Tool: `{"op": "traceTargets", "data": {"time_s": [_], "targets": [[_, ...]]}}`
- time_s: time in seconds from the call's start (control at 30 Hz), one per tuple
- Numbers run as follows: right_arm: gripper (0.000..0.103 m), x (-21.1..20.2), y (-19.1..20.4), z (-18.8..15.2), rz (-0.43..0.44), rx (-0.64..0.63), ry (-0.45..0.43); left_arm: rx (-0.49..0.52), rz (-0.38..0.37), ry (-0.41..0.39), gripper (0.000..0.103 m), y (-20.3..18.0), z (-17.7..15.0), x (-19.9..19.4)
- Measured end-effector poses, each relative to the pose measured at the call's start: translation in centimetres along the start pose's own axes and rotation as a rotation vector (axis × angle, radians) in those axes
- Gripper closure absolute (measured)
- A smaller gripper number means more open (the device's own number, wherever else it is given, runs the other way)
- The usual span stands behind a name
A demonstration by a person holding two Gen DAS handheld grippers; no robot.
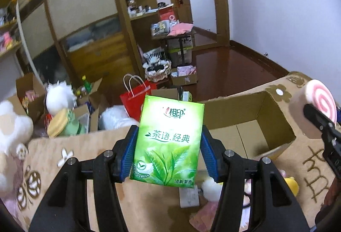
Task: Organize soft objects
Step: 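Carry the swirl plush and tissue pack into the box and open both grippers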
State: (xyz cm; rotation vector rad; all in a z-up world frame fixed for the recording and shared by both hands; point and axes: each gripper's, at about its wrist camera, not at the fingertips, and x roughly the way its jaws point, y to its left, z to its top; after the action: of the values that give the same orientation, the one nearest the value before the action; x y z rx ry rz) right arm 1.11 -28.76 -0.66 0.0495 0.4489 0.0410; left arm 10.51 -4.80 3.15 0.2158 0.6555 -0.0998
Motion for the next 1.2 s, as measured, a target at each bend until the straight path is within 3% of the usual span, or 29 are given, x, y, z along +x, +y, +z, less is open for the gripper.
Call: {"op": "traceTargets", "data": {"time_s": [0.2, 0.53, 0.97, 1.2], "targets": [[0.058, 2.4, 1.7, -0.1, 0.034, -0.053, 0.025, 0.052, 0.004, -0.009, 0.048, -1.7, 0.8, 2.1], [0.056, 5.9, 1.7, -1.2, 0.068, -0.058, 0.079, 0.067, -0.04, 0.049, 0.048, -3.0, -0.7, 5.5], [0.052, 7.2, 0.9, -2.9, 0.086, -0.026, 0.092, 0.056, -0.092, 0.11, 0.047, -3.4, -1.5, 7.3], [0.047, 7.7, 0.7, -3.3, 0.093, -0.018, 0.103, 0.059, -0.08, 0.112, 0.044, -3.4, -1.6, 7.7]]}}
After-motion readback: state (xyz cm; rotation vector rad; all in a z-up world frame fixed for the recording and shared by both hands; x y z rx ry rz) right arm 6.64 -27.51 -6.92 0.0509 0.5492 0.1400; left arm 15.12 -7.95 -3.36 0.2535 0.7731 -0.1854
